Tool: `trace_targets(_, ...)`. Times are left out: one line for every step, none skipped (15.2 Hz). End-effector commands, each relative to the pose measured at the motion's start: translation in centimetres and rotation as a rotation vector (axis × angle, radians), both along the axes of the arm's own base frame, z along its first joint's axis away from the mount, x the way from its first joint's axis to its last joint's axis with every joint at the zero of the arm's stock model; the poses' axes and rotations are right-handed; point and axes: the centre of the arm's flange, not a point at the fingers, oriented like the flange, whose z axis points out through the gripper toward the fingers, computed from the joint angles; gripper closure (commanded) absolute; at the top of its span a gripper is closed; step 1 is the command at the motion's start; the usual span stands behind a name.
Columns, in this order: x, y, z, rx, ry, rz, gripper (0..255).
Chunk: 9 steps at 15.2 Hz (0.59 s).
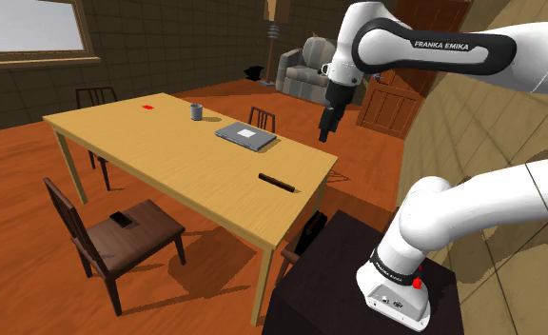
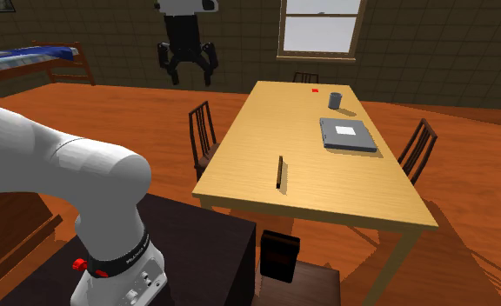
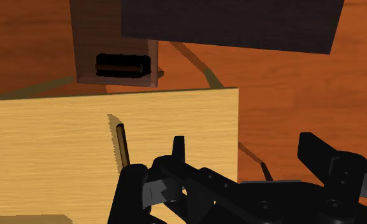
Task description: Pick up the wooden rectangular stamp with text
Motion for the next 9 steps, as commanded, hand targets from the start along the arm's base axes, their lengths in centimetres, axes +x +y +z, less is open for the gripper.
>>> trace_targets(0.0, 0.0, 0.0, 0.0, 0.0, 0.0, 0)
trace_targets(0.7, -0.5, -1.0, 0.0, 0.001, 0.001, 0)
trace_targets(1.4, -1.1, -2.0, 0.0, 0.003, 0.002, 0)
trace_targets(2.1, -1.6, -3.0, 0.0, 0.004, 0.003, 0)
trace_targets(2.8, -2.2, -3.9, 0.0, 0.005, 0.004, 0)
trace_targets(3.5, -2.7, -4.9, 0.001, 0.006, 0.005, 0)
trace_targets(4.2, -3.3, -5.9, 0.001, 0.008, 0.006, 0)
trace_targets(4.9, -3.8, -6.9, 0.001, 0.009, 0.007, 0)
trace_targets(5.6, -4.3, -7.9, 0.001, 0.01, 0.008, 0)
